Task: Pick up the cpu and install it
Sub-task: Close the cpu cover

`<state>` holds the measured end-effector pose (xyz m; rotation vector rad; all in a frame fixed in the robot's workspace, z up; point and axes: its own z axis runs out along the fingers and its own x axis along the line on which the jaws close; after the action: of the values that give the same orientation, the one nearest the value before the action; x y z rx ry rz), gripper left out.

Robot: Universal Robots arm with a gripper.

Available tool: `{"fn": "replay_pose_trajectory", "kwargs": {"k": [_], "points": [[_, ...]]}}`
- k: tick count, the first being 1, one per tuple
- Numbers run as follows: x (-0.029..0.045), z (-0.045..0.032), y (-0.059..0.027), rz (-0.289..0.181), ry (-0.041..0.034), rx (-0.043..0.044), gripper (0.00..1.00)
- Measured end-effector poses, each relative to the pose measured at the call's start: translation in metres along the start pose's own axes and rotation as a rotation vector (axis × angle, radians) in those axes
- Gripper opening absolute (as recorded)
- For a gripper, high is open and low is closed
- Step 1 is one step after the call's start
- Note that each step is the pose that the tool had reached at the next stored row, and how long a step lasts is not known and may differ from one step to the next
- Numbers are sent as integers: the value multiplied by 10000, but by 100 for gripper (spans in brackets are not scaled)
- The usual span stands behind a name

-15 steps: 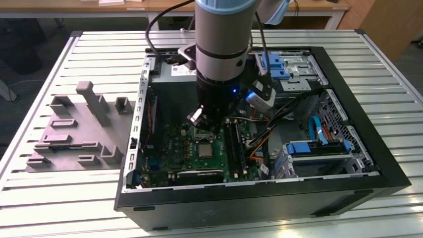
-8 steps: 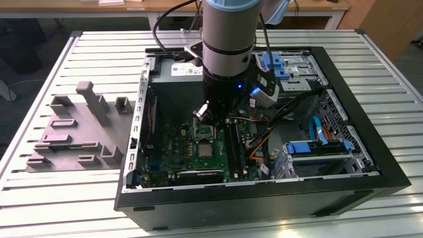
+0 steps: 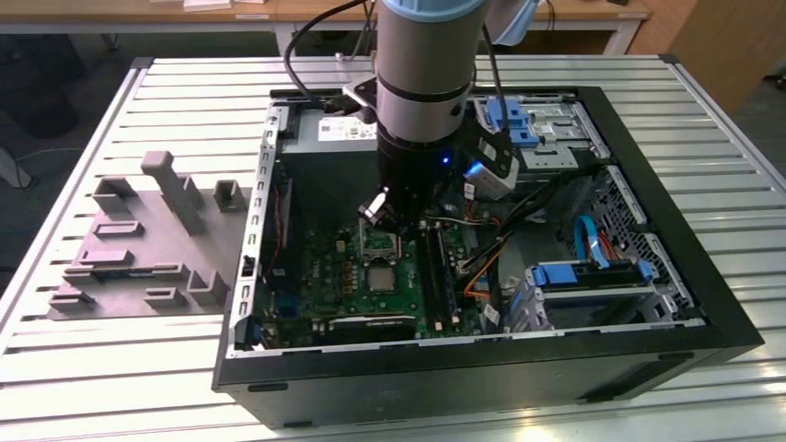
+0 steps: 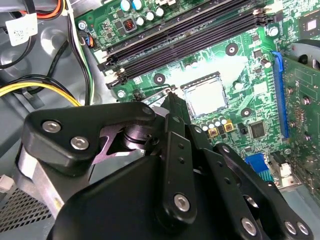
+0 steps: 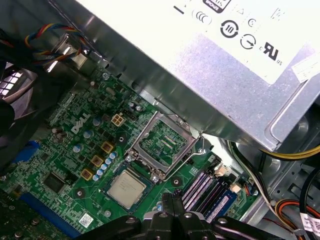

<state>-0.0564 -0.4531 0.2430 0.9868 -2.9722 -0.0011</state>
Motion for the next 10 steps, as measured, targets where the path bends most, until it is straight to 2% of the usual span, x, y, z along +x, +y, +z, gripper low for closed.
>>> {"fn": "replay_pose_trajectory", "kwargs": {"k": [9, 10], "points": [[-1, 0, 0, -4, 0, -1, 11], [-1, 2, 0, -111, -1, -2, 11]]}}
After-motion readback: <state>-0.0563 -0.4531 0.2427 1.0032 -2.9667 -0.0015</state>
